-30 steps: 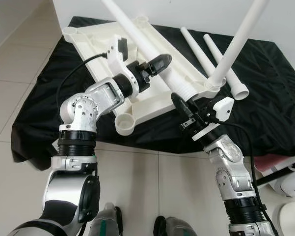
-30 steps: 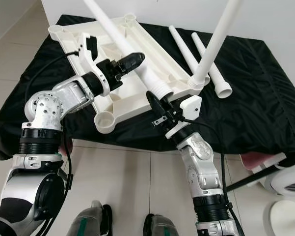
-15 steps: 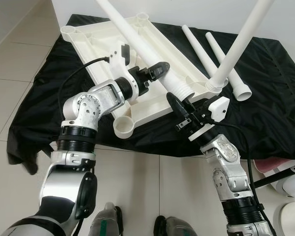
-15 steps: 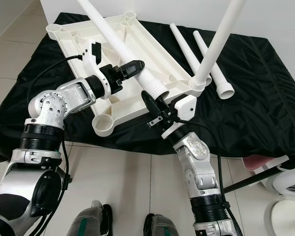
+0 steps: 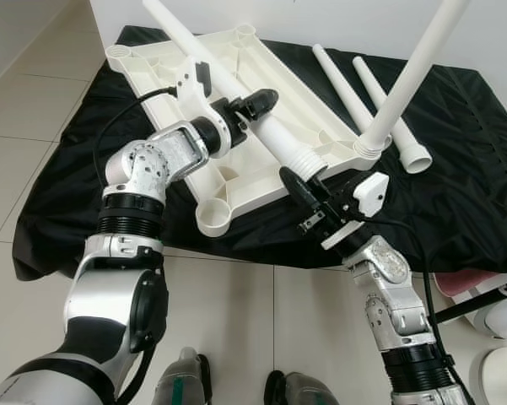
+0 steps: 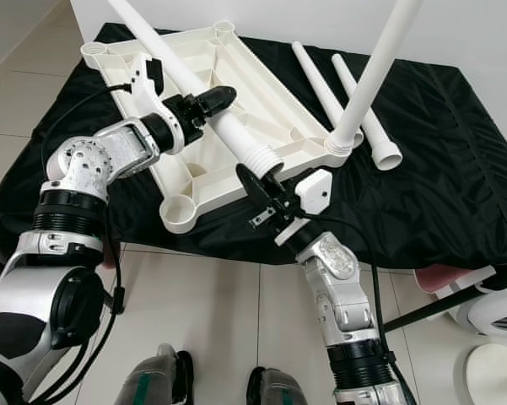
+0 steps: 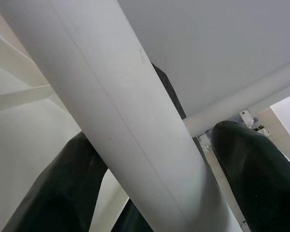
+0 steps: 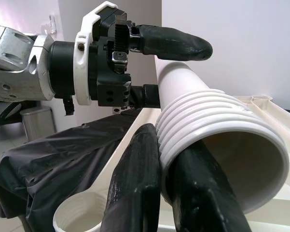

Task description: Building children table

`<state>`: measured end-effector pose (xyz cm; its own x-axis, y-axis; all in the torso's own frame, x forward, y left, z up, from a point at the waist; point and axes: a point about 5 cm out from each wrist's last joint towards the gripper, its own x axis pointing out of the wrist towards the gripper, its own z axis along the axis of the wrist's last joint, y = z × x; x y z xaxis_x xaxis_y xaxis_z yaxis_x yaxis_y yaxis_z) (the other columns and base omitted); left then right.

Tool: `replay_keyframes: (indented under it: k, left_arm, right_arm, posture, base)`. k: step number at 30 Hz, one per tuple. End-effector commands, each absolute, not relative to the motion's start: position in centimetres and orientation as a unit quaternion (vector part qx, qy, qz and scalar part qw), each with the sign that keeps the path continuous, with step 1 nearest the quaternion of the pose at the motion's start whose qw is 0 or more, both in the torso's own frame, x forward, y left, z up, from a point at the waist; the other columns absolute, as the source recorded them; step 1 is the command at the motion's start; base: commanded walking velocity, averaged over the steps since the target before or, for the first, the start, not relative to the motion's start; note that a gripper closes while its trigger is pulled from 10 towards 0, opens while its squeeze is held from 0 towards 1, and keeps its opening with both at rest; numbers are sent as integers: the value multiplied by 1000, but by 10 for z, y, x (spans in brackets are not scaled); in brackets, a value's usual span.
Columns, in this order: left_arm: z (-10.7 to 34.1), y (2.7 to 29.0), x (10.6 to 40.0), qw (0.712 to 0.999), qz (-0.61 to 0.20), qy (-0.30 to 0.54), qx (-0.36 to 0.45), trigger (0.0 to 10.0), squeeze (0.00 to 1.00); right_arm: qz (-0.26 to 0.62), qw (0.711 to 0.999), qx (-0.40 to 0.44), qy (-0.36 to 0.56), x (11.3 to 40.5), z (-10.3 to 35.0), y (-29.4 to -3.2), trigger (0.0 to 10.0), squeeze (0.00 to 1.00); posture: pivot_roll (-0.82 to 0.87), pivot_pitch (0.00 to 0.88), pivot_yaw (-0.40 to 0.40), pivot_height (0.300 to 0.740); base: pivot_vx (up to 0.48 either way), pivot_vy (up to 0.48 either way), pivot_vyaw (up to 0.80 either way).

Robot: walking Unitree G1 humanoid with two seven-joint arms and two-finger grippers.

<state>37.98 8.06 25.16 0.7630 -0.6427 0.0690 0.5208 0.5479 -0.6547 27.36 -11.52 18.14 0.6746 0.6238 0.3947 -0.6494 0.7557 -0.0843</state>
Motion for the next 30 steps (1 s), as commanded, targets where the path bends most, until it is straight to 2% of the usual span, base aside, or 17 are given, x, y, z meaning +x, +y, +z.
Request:
replay_keyframes:
  k: [1,5,6,7,8,9,24,25,30]
  left_arm:
    - [257,80,381,871,-342,81,-344,10000,0]
    - [259,89,389,873,-311,80,-367,10000,0]
    - [262,95,393,872,-295,76,-382,9020,0]
    - [264,100,396,871,-282,71,-396,7608,0]
    - [264,100,396,871,-282,71,-396,7608,0]
    - [266,102,398,868,-277,68,-407,0,0]
    - [277,107,400,861,-276,52,-425,0,0]
    - [278,108,400,860,-275,50,-427,0,0]
    - [281,110,402,856,-273,50,-436,0,0]
  right_arm:
    - [354,910,28,-212,270,183,-114,10000,0]
    - [356,910,25,-209,267,180,-113,10000,0]
    - [359,910,25,-208,265,179,-113,10000,0]
    - [360,909,25,-207,264,179,-112,10000,0]
    - [360,909,25,-207,264,179,-112,10000,0]
    - [361,909,25,-206,263,178,-112,10000,0]
    - [361,911,29,-195,263,177,-114,10000,0]
    - [360,912,34,-192,263,177,-114,10000,1000]
    - [363,911,49,-188,263,177,-115,10000,1000]
  posture:
    - [34,59,-22,740]
    - [35,54,-22,740]
    - [35,54,-22,740]
    - [33,55,-22,740]
    - [33,55,-22,740]
    - [33,56,-22,740]
    - [40,81,-28,740]
    - [40,86,-29,740]
    - [41,87,-29,740]
  base:
    - [0,0,0]
    - [0,0,0]
    - [0,0,0]
    - [0,0,0]
    - [0,0,0]
    - [0,0,0]
    - [0,0,0]
    - [0,0,0]
    - [0,0,0]
